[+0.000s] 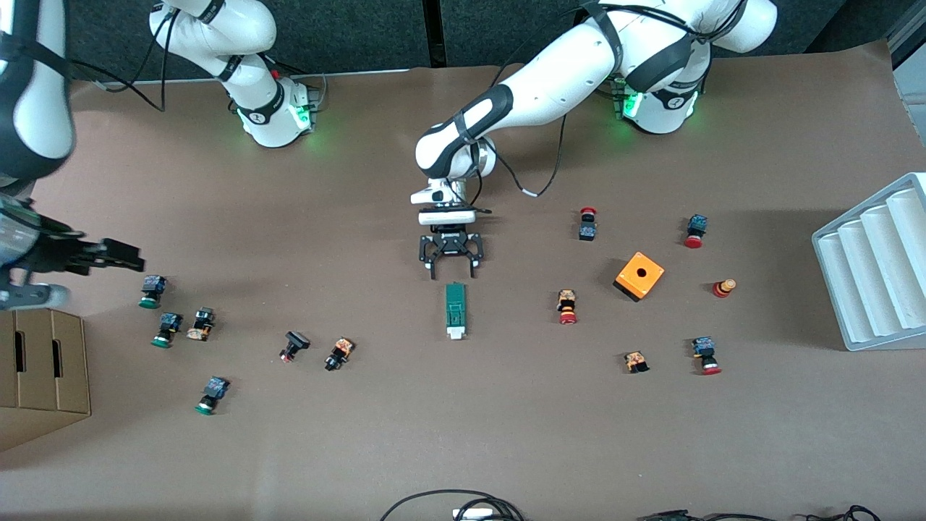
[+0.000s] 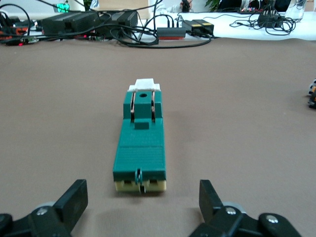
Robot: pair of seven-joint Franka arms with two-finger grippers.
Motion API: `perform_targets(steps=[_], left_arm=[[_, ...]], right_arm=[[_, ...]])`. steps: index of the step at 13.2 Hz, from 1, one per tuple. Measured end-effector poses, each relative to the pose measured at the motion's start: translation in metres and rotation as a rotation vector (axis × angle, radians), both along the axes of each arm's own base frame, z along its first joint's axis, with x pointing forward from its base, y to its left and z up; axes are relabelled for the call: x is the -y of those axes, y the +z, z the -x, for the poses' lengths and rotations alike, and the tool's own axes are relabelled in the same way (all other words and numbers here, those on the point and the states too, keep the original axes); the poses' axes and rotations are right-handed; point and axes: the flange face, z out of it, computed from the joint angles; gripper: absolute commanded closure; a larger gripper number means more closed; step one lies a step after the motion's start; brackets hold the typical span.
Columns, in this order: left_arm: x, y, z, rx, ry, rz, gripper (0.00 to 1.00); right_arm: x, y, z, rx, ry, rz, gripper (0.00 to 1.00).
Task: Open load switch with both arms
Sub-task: 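Lower the left gripper and grasp the green switch base, then reach the right gripper to the white switch handle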
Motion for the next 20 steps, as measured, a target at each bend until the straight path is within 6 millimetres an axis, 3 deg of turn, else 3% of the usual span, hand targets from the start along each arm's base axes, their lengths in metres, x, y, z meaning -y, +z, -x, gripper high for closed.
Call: perform_targets(steps=[4, 9, 12, 16, 18, 20], left_arm=[[-0.005, -0.012, -0.008, 0.045, -0.02, 0.015, 0.13], [-0.008, -0.018, -0.017, 0.069, -0.016, 0.02, 0.22], [-0.003, -0.016, -0.022, 0.076, -0.005, 0.044, 0.26], [-0.004, -0.022, -0.021, 0.095, -0.007, 0.039, 0.3], [-0.006, -0.028, -0.02, 0.127, -0.019, 0.026, 0.31], [-0.006, -0.03, -0.02, 0.138, -0.021, 0.023, 0.32]], right_arm=[[-0.077, -0.026, -0.019, -0.033, -0.1, -0.018, 0.01], [-0.19, -0.059, -0.056, -0.082, -0.434, -0.066, 0.03], [-0.256, -0.095, -0.075, -0.132, -0.702, -0.096, 0.04], [-0.347, -0.152, -0.071, -0.191, -0.991, -0.115, 0.05], [-0.379, -0.179, -0.071, -0.229, -1.112, -0.154, 0.05], [-0.39, -0.207, -0.079, -0.3, -1.235, -0.201, 0.07]])
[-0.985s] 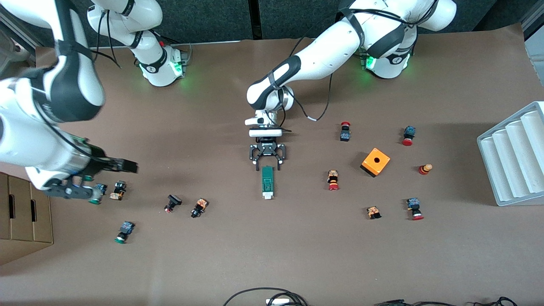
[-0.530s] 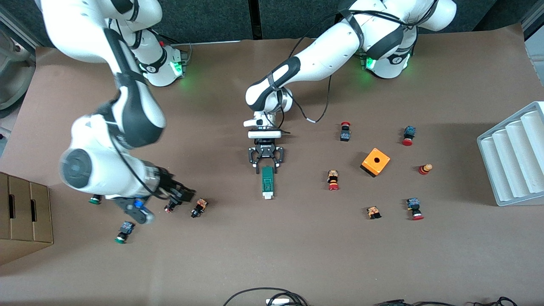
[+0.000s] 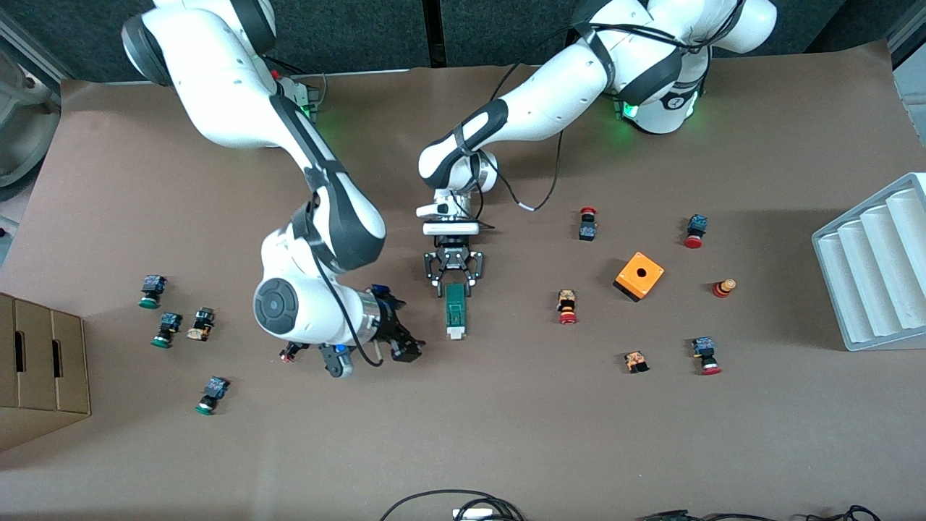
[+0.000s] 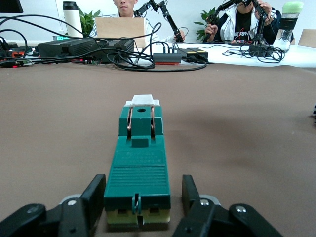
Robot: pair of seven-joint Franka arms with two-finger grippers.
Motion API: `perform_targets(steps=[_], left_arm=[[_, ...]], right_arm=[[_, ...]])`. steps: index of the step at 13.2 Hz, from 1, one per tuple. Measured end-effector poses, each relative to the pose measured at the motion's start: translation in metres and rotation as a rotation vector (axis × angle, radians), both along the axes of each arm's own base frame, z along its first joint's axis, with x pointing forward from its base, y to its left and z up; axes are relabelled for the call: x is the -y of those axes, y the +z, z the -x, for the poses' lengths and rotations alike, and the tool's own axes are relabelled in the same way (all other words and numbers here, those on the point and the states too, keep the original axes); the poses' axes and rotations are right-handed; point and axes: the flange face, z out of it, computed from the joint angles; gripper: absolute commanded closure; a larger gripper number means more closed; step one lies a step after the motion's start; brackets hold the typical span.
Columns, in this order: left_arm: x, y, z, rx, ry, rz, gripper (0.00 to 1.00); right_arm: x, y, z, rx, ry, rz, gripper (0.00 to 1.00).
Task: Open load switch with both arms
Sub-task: 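Reach the right gripper to the white switch handle, then grasp the white handle with the right gripper while left holds base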
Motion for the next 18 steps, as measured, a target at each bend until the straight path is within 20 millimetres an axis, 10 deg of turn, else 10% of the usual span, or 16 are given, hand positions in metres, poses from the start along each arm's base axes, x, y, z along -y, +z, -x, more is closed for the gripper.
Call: perform_targets(steps=[9, 18], left_arm=[[0.0, 0.0, 0.0, 0.002, -0.003, -0.001, 0.34], [0.0, 0.0, 0.0, 0.002, -0.003, -0.001, 0.34]], right_arm=[[-0.048, -0.075, 0.005, -0.122, -0.257, -0.025, 0.14], [-0.06, -0.101, 0.018, -0.137, -0.241, 0.042, 0.22]])
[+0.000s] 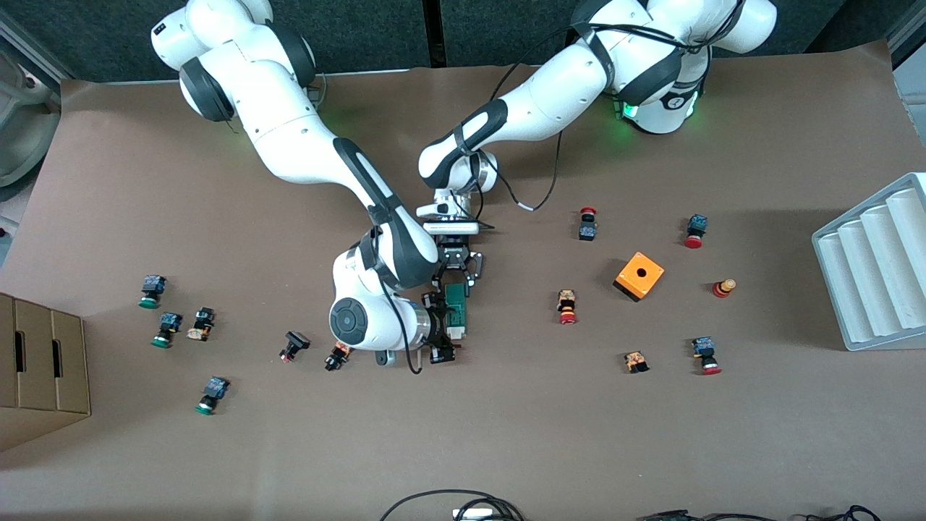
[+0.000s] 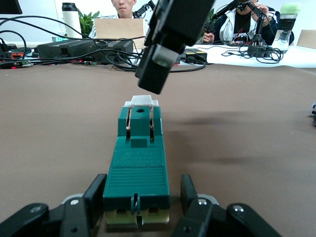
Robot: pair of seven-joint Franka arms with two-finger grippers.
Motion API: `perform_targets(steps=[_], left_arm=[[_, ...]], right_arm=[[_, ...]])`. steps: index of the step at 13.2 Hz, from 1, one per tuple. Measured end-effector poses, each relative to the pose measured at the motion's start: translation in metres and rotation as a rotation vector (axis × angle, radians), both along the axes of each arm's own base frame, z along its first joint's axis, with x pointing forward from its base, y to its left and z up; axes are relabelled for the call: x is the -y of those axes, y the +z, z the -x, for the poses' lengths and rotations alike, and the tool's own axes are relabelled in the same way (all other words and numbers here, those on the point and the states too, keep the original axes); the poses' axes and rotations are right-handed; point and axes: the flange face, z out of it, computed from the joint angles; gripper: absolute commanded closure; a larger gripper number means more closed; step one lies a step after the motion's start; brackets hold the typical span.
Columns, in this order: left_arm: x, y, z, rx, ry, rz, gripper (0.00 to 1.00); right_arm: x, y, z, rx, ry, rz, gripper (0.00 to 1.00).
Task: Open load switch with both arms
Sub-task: 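Grasp the white handle with the right gripper while left holds base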
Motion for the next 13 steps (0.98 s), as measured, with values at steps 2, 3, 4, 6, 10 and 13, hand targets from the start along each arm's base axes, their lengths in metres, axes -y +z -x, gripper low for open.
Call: perform_targets(steps=[2, 3, 4, 6, 10, 13], left_arm=[[0.0, 0.0, 0.0, 0.0, 0.0, 0.0, 0.34], [0.0, 0.0, 0.0, 0.0, 0.0, 0.0, 0.34], [0.0, 0.0, 0.0, 0.0, 0.0, 0.0, 0.34], [0.0, 0.0, 0.0, 0.0, 0.0, 0.0, 0.34], [0.0, 0.0, 0.0, 0.001, -0.001, 0.0, 0.35], [0.0, 0.0, 0.0, 0.001, -0.001, 0.0, 0.35]], right_arm=[[0.005, -0.002, -0.002, -0.006, -0.002, 0.01, 0.23], [0.005, -0.004, -0.002, -0.008, -0.002, 0.012, 0.23], [0.006, -0.007, -0.001, -0.011, -0.002, 0.015, 0.23], [0.006, -0.013, 0.0, -0.018, -0.001, 0.019, 0.23], [0.004, -0.017, 0.002, -0.024, 0.002, 0.02, 0.25], [-0.002, -0.019, 0.006, -0.031, 0.009, 0.014, 0.27]])
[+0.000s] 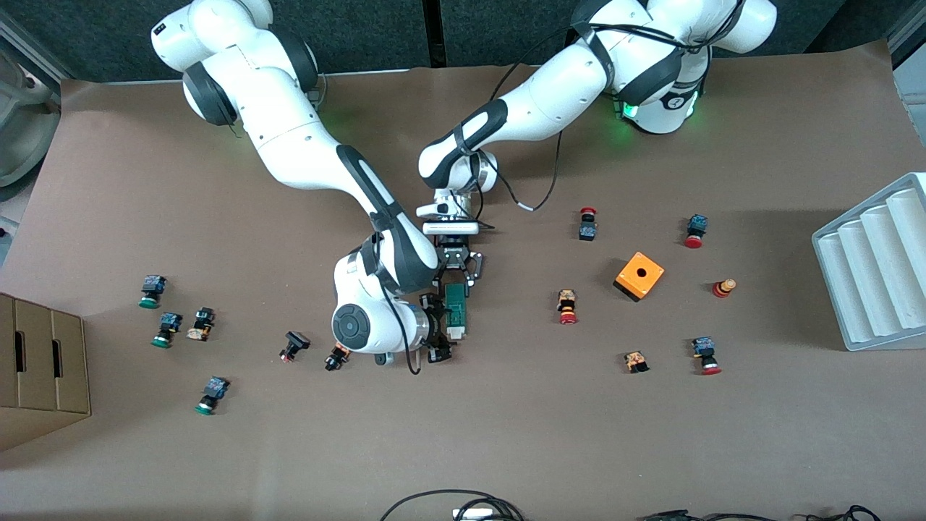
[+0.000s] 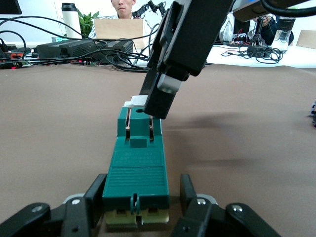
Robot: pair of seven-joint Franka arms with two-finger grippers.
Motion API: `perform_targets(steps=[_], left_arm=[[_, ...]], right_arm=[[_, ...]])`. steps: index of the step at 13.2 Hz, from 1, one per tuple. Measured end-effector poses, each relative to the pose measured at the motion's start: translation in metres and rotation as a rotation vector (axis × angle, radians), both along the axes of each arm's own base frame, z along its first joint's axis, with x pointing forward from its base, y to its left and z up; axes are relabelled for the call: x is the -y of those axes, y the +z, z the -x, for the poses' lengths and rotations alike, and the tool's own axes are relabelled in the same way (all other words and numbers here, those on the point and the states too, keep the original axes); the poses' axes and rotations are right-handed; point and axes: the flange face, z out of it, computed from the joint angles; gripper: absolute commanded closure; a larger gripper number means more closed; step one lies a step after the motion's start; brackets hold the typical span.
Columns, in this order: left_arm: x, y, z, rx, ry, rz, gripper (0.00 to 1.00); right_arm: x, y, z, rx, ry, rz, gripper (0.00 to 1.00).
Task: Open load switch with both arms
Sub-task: 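Grasp the white handle with the right gripper while left holds base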
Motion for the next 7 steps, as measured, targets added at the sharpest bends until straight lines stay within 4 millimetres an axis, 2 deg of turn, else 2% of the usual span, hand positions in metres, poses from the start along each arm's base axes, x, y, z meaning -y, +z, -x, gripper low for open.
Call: perform_targets(steps=[2, 3, 5, 7], left_arm=[[0.0, 0.0, 0.0, 0.0, 0.0, 0.0, 0.35], [0.0, 0.0, 0.0, 0.0, 0.0, 0.0, 0.35], [0.0, 0.0, 0.0, 0.0, 0.0, 0.0, 0.35], [0.0, 0.0, 0.0, 0.0, 0.0, 0.0, 0.35]], right_arm=[[-0.0024, -0.0008, 0.0017, -0.006, -0.002, -0.004, 0.3], [-0.0029, -0.0013, 0.0021, -0.008, -0.004, -0.005, 0.36], [-0.0038, -0.0014, 0.0027, -0.009, -0.004, -0.006, 0.39], [-0.0062, 0.0039, 0.0018, -0.004, -0.007, -0.011, 0.47]])
